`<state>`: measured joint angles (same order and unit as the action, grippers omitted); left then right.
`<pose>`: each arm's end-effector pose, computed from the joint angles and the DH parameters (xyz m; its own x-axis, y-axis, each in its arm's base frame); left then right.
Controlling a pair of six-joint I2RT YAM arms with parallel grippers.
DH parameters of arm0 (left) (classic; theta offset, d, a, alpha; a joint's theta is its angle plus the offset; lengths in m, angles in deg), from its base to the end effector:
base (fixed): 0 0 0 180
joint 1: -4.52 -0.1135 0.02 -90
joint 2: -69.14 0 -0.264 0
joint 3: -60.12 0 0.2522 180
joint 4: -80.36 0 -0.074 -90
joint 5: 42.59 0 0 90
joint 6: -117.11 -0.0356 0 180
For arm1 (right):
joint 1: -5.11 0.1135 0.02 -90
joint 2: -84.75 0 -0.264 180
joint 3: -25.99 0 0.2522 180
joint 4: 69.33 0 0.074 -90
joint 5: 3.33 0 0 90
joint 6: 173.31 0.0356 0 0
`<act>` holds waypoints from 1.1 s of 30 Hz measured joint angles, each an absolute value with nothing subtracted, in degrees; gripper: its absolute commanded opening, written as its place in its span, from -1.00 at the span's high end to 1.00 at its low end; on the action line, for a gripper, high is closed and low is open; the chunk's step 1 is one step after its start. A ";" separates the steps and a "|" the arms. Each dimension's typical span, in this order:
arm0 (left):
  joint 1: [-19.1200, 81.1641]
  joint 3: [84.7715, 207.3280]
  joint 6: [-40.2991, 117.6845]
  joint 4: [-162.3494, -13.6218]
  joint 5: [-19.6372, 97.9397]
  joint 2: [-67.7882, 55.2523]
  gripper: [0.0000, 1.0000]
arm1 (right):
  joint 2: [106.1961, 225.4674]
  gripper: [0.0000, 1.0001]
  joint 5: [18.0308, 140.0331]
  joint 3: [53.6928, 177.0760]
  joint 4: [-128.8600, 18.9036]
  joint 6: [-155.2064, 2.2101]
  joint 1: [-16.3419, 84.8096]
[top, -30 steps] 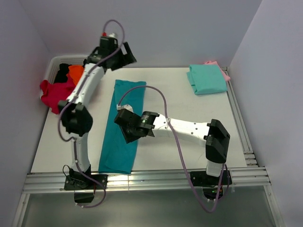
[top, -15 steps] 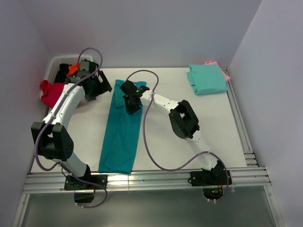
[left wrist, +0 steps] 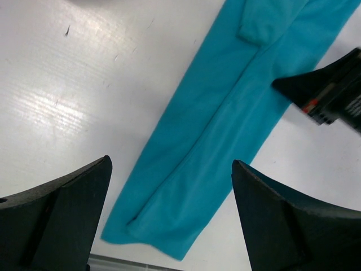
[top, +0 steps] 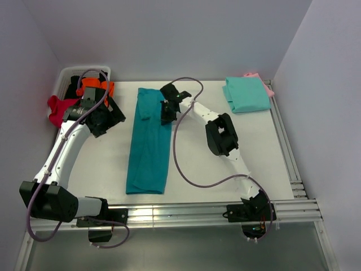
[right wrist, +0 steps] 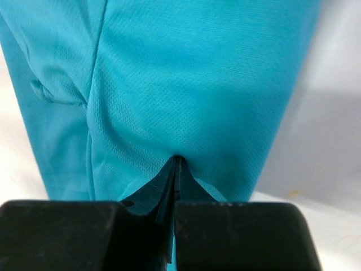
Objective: Fold and stack the t-shirts
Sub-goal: Rotate the tshirt 90 degrees, then grab the bottom of the folded rectangular tshirt with both arms
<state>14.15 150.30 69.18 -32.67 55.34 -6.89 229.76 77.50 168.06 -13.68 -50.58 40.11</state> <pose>0.2639 -0.0398 0.3443 -0.6390 -0.5647 -0.5223 -0.4644 0.8245 -0.3233 0.4432 0.3173 0.1588 -0.9311 -0.0003 -0.3649 -0.1556 0.9049 0.3962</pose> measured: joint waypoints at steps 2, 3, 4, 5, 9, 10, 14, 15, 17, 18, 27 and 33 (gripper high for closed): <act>14.15 148.95 70.03 -32.06 55.47 -6.15 -0.87 | 231.01 1.00 76.59 169.90 -13.64 -49.95 38.43; 14.15 148.34 70.38 -31.71 55.55 -5.93 -0.87 | 231.57 1.00 76.11 170.77 -13.68 -49.66 37.38; 14.15 147.75 70.79 -31.25 55.73 -5.71 -0.87 | 231.99 1.00 75.80 171.38 -13.77 -49.47 36.42; 14.15 147.27 71.14 -31.05 55.86 -5.54 -0.87 | 232.36 1.00 75.54 172.02 -13.82 -49.27 35.30; 14.15 145.74 72.06 -30.94 55.88 -4.92 -0.86 | 233.06 0.12 74.07 173.00 -14.14 -47.98 31.08; 14.15 145.45 72.28 -30.92 55.88 -4.79 -0.86 | 233.06 -0.20 73.31 173.22 -14.36 -47.72 30.21; 14.15 144.90 72.67 -30.68 55.86 -4.40 -0.87 | 232.62 -0.32 72.00 173.88 -15.13 -46.93 27.70; 14.15 144.90 72.67 -30.68 55.86 -4.33 -0.87 | 232.56 -0.32 71.71 173.81 -15.08 -46.74 27.37; 14.15 144.90 72.70 -30.68 55.82 -4.20 -0.87 | 231.66 -0.33 71.14 173.00 -15.00 -46.47 27.19; 14.15 144.93 72.67 -30.66 55.79 -4.09 -0.87 | 230.61 -0.33 70.86 171.93 -14.87 -46.41 27.30; 15.61 134.19 73.13 -34.81 52.52 3.69 -0.86 | 191.27 -0.33 74.66 133.61 -19.48 -46.17 32.31; 20.88 116.38 75.91 -38.51 47.84 9.63 -0.86 | 166.49 -0.31 75.89 101.57 -25.92 -42.32 35.54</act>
<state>20.88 116.38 75.91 -38.51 47.84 9.63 166.49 75.89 101.57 -25.92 -42.32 35.54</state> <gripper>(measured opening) 0.929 0.660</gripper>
